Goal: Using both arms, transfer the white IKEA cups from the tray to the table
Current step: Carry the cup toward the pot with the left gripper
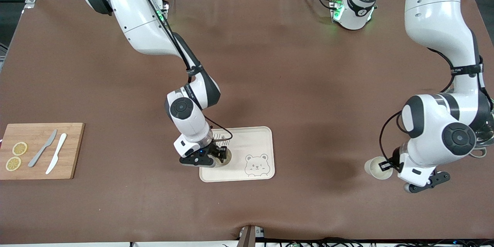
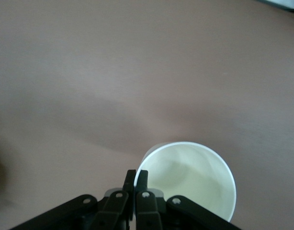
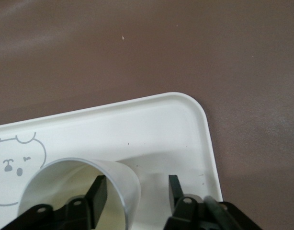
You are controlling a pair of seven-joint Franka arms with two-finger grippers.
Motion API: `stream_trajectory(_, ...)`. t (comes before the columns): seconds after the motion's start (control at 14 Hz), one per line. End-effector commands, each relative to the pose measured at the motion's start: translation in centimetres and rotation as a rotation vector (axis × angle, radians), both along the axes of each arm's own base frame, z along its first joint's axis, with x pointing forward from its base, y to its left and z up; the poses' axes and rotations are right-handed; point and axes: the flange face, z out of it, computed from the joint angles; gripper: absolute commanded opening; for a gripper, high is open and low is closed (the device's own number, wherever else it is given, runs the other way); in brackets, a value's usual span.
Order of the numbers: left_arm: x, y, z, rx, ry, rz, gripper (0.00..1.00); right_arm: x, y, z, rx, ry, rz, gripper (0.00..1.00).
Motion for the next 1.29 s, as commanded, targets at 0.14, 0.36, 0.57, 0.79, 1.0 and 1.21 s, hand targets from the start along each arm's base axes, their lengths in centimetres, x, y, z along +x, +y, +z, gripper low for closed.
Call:
stream_trajectory(0.14, 0.2, 1.8, -3.9, -0.005, -0.025, -0.034, 0.0, 0.5, 0.2, 0.3, -0.003, -0.015, 0.001, 0.0)
stream_trajectory(0.36, 0.1, 2.1, -6.1, 0.004, -0.062, -0.034, 0.0, 0.6, 0.0, 0.3, -0.004, -0.016, -0.001, 0.0)
stream_trajectory(0.57, 0.1, 2.1, -6.9, 0.008, -0.066, -0.035, 0.0, 0.6, 0.1, 0.8, -0.002, -0.013, -0.001, 0.0)
stream_trajectory(0.79, 0.1, 2.2, -7.6, 0.01, -0.055, -0.063, 0.0, 0.8, 0.2, 3.4, 0.012, -0.021, -0.006, 0.0)
stream_trajectory(1.0, 0.0, 3.0, -7.8, 0.012, -0.051, -0.066, 0.27, 0.2, -0.3, 8.2, -0.02, 0.066, -0.005, 0.0)
stream_trajectory(1.21, 0.1, 3.0, -7.6, 0.012, -0.052, -0.068, 0.53, 0.4, -2.9, 13.4, -0.043, 0.109, 0.035, 0.0)
